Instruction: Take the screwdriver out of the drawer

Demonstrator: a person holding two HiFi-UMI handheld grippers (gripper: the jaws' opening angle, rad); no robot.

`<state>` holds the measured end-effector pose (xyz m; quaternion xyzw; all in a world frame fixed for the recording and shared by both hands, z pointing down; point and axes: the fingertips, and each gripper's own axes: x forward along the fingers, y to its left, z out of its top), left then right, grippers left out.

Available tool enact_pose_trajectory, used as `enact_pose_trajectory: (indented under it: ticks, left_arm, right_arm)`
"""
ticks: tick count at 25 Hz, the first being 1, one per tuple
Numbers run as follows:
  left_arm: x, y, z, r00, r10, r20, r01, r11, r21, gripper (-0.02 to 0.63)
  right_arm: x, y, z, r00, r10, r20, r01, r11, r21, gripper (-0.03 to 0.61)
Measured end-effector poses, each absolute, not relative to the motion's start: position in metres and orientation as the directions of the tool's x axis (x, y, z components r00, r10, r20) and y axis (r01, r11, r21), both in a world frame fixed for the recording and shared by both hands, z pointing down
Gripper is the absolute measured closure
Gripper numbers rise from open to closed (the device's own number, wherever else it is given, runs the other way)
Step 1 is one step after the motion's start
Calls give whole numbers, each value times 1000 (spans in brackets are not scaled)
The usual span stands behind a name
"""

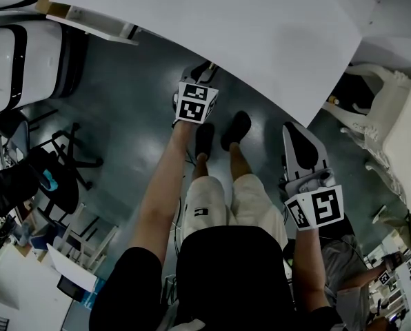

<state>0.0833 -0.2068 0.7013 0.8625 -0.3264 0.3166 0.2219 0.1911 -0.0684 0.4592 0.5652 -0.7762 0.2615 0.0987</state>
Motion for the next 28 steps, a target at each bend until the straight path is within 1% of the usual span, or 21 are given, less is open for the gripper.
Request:
enact_pose_trajectory:
  ticks: [3, 14, 28]
  left_arm:
    - [82, -209, 704, 580, -428, 693, -707, -687, 168, 514]
    - [77, -206, 702, 589, -413, 694, -690, -705, 167, 520]
    - [61, -194, 698, 586, -405, 702, -699, -691, 185, 526]
  right_arm:
    - [193, -69, 461, -339, -826, 451, -930, 220, -295, 555]
    - [184, -63, 460, -333, -826, 455, -932, 215, -292, 555]
    - [174, -58, 457, -326, -827, 458, -934, 208, -289, 558]
